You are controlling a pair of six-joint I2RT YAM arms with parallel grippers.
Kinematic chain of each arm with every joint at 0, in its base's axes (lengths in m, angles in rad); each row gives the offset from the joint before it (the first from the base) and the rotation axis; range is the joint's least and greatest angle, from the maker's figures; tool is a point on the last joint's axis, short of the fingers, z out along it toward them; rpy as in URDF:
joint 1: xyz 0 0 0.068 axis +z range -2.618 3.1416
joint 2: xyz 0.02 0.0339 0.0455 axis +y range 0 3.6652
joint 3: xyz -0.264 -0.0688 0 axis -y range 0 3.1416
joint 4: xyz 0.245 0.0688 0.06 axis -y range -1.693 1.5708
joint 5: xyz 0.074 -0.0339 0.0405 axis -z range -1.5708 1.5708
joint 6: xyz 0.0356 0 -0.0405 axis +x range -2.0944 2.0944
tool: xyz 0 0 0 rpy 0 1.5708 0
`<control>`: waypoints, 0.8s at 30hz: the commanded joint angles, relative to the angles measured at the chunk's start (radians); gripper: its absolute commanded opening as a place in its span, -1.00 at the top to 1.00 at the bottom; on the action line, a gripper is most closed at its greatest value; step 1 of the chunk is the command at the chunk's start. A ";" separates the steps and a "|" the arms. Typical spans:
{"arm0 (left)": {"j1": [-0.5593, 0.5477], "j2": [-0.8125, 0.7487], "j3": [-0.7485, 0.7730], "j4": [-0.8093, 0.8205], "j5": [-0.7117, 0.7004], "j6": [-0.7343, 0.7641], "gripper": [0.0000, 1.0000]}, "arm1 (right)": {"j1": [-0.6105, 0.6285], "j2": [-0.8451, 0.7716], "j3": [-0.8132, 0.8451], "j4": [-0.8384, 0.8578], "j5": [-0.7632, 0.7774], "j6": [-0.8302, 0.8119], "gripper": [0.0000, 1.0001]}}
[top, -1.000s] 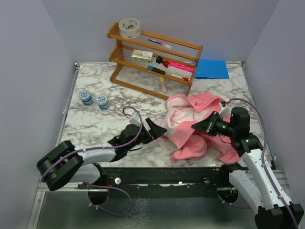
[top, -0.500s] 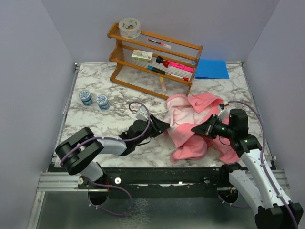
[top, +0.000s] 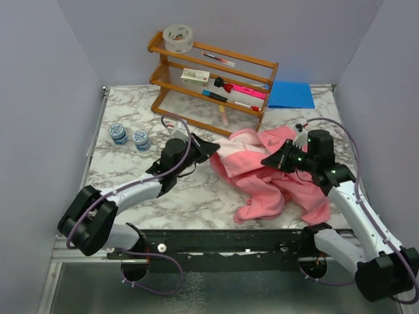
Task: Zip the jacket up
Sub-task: Pick up the jacket from the corner of the board.
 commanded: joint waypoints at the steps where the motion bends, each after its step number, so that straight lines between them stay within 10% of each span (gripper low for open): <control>1: 0.101 -0.119 0.210 -0.386 -0.003 0.267 1.00 | 0.217 0.124 0.153 0.069 0.228 -0.050 0.99; 7: 0.316 -0.118 0.500 -0.729 0.085 0.428 1.00 | 0.510 0.340 0.346 0.197 0.416 0.003 0.99; 19: 0.557 0.190 1.197 -1.006 0.301 0.564 1.00 | 0.523 0.600 0.885 0.209 0.494 -0.115 0.99; 24: 0.557 0.097 1.138 -1.033 0.348 0.534 1.00 | 0.523 0.529 0.777 0.167 0.396 -0.079 0.99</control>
